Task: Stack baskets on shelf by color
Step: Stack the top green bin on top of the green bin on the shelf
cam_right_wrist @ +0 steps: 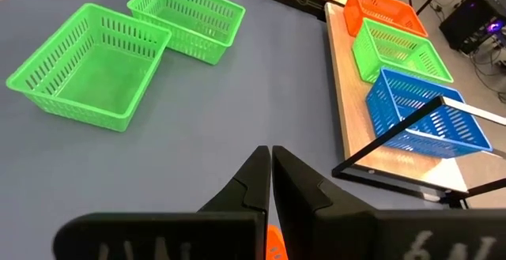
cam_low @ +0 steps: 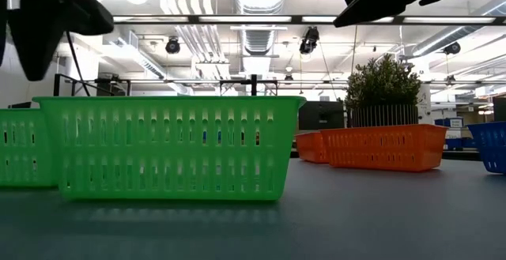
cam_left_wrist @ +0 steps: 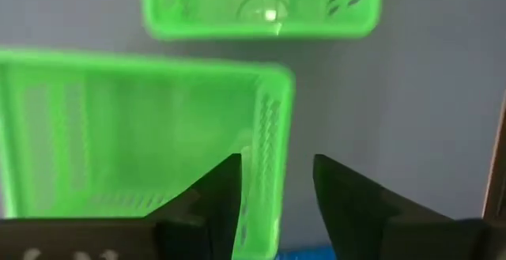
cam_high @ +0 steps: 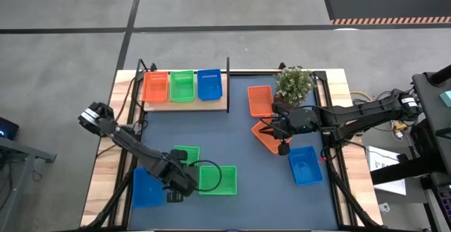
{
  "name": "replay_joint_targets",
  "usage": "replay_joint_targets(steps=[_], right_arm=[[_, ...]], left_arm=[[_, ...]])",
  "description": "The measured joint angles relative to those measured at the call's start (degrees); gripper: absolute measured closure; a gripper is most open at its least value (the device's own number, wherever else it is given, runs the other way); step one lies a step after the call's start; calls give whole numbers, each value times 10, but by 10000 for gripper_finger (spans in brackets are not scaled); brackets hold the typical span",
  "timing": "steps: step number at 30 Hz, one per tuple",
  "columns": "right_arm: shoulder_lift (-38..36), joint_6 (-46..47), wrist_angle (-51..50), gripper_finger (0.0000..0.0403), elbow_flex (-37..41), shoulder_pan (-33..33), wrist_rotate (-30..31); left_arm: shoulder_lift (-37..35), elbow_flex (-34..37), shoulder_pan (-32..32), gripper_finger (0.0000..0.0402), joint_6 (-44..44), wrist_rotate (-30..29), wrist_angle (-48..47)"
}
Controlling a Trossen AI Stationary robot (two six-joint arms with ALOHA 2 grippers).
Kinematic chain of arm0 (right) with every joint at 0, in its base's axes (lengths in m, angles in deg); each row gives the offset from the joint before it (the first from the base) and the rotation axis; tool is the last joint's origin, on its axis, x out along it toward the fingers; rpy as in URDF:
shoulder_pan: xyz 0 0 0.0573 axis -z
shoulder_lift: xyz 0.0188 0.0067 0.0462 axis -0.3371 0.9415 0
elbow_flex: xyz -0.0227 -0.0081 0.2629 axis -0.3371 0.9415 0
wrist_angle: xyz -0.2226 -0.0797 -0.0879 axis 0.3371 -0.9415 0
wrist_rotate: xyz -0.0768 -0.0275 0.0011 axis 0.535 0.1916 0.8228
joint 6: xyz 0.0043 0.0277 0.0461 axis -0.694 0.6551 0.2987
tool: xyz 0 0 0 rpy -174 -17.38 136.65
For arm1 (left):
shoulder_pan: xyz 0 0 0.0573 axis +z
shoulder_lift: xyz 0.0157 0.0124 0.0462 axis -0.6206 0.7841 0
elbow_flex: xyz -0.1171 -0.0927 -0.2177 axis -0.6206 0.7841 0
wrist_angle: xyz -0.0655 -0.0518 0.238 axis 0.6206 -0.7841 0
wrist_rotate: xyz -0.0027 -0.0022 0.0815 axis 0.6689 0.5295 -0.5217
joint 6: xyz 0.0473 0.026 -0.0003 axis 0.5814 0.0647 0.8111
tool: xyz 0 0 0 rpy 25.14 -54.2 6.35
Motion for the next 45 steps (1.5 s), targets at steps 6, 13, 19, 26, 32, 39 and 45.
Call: replay_joint_targets(steps=[6, 13, 19, 26, 32, 39, 45], right_arm=[[0, 0, 0, 394, 0, 0, -1], [0, 1, -1, 394, 1, 0, 0], [0, -1, -1, 394, 1, 0, 0], [0, -1, -1, 394, 1, 0, 0], [0, -10, 0, 394, 1, 0, 0], [0, -10, 0, 394, 1, 0, 1], [0, -10, 0, 394, 1, 0, 0]], left_arm=[[27, 1, 1, 256, 10, 0, 28], [48, 5, 0, 256, 10, 3, 30], [66, 19, 0, 256, 9, 4, 32], [66, 37, 0, 295, 10, 9, 27], [65, 38, 0, 388, 27, 9, 27], [48, 14, 1, 400, 39, -5, -53], [14, -28, 20, 401, 50, -41, -156]])
